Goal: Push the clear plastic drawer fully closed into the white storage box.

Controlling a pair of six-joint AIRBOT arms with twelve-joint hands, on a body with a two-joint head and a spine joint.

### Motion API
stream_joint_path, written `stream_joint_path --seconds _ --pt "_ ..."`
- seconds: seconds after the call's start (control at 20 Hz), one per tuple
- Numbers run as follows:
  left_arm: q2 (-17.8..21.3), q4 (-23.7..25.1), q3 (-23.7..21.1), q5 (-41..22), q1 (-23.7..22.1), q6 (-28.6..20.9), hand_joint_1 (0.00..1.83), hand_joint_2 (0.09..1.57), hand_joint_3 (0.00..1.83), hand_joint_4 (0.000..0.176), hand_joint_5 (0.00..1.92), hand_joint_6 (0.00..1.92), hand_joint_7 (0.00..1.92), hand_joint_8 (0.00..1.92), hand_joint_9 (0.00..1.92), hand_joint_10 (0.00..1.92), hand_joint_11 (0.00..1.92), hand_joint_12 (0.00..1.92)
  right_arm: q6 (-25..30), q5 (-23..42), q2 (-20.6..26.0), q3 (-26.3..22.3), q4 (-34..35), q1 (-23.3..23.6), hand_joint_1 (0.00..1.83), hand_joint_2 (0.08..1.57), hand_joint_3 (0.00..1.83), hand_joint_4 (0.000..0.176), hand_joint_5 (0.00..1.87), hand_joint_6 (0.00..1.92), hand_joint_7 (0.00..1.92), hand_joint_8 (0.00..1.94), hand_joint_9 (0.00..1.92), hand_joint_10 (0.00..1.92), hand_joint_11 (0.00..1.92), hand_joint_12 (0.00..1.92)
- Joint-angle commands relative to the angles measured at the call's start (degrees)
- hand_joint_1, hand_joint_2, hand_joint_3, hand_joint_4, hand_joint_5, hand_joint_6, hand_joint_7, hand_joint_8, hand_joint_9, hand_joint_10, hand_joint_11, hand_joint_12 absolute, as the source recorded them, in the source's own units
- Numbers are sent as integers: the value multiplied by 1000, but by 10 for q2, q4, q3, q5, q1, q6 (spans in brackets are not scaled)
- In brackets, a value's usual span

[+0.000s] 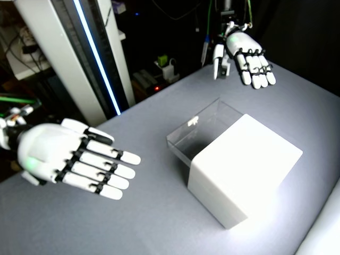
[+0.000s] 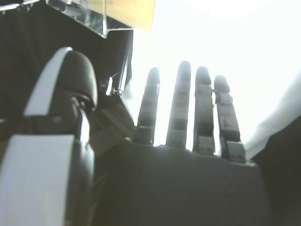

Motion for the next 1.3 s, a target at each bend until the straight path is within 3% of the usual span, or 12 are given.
stream_joint_path --seconds 0.0,0.15,0.2,0.45,0.6,0.65,0.75,0.8,1.0,1.15,1.2,1.25 --pt "-2 -6 3 -67 -4 -4 310 1322 13 0 0 0 0 0 0 0 0 0 1 64 0 2 0 6 248 1352 15 0 0 0 0 0 0 0 0 0" --pt "-5 -8 4 -67 -4 -5 339 1331 7 0 0 0 0 0 0 0 0 0 1 59 -3 2 0 6 263 1346 6 0 0 0 0 0 0 0 0 0" --pt "-6 -8 5 -67 -4 -7 357 1330 4 0 0 0 0 0 0 0 0 0 1 58 -3 2 0 6 223 1347 6 7 0 0 0 0 0 0 0 0" --pt "-9 -9 7 -66 -4 -10 330 1328 2 0 0 0 0 0 0 0 0 0 1 46 -8 3 -6 5 291 1357 5 0 0 0 0 0 0 0 0 0" --pt "-9 -11 7 -67 -4 -10 516 1331 0 0 0 0 0 0 0 0 0 0 23 34 -10 3 -33 5 238 1372 8 0 0 0 0 0 0 0 0 0" --pt "-9 -12 7 -67 -4 -10 612 1338 0 0 0 0 0 0 0 0 0 0 33 31 -12 3 -44 5 309 1387 9 0 0 0 0 0 0 0 6 3" --pt "-9 -16 7 -69 -4 -10 693 1359 4 0 0 0 0 0 0 0 0 0 57 27 -17 3 -72 6 335 1400 0 0 2 1 0 0 83 8 0 472" --pt "-9 -17 7 -70 -4 -10 720 1371 6 0 0 0 0 0 0 0 0 0 71 25 -21 4 -87 8 288 1417 1 0 0 0 0 0 111 14 0 619" --pt "-8 -25 7 -78 -1 -10 777 1391 6 11 0 0 0 0 0 0 0 0 119 -9 -50 18 -153 40 356 1386 0 0 67 12 57 7 202 22 0 917" --pt "-7 -31 6 -85 3 -10 791 1390 3 21 0 0 0 0 0 0 0 0 162 -35 -86 39 -204 76 322 1394 1 0 45 0 36 2 185 7 0 873" --pt "-7 -33 6 -86 4 -10 792 1389 2 19 0 0 0 0 0 0 0 0 171 -43 -98 46 -218 88 319 1383 0 0 26 3 30 1 163 7 0 799" --pt "-7 -34 6 -87 4 -9 829 1380 0 1 0 0 0 0 0 0 0 0 174 -49 -105 50 -226 96 325 1375 0 0 36 5 33 1 135 7 0 685"
